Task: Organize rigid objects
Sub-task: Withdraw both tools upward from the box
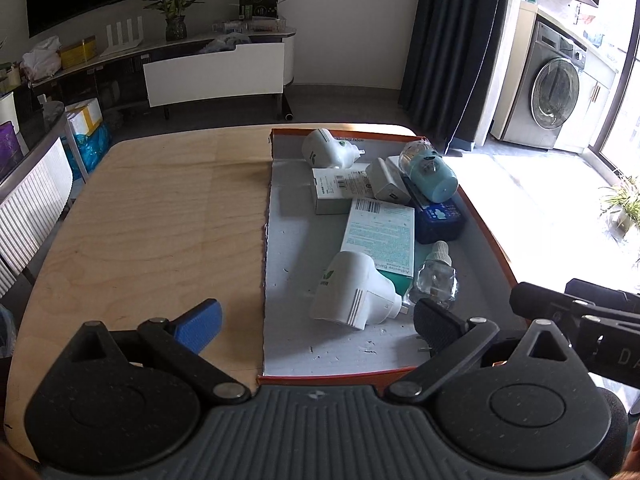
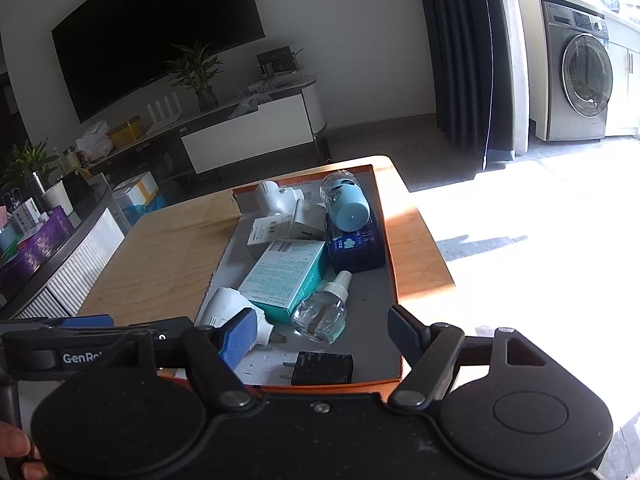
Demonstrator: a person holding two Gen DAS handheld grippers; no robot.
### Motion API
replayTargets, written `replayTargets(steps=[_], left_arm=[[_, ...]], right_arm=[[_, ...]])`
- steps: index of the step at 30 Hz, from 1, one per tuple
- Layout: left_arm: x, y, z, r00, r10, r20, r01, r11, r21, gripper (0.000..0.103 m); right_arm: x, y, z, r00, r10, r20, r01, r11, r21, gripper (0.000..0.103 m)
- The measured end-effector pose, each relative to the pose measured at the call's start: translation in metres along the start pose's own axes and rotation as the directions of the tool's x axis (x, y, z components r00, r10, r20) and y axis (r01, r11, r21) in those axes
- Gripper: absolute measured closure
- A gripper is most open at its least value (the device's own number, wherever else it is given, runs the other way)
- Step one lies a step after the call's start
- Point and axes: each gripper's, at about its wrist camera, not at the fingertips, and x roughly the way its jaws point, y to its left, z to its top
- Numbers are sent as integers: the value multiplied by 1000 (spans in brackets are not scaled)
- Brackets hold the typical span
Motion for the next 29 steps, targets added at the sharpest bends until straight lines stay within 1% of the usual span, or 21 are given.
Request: replayTargets(steps=[2,8,14,23,29], left_arm=[[-3,-2,-2,1000,7,7,-7,1000,10,0],[-4,-1,-5,1000,11,8,-11,1000,-10,0],[-5,-5,-5,1000,-3,3,3,1000,8,0],[-5,-5,-6,1000,-19,8,19,1000,9,0],[-5,-7,-7,1000,-10,14,10,1000,19,0]], right_arm=[[-1,1,0,1000,0,4,0,1000,-1,17],[-4,2,-1,1000,-5,5,5,1000,-11,17],[-5,6,-1,1000,-3,11,3,1000,-19,17],[-6,7,0,1000,-11,12,11,1000,-23,17],[-5,6,0,1000,-20,13,21,1000,-19,17]])
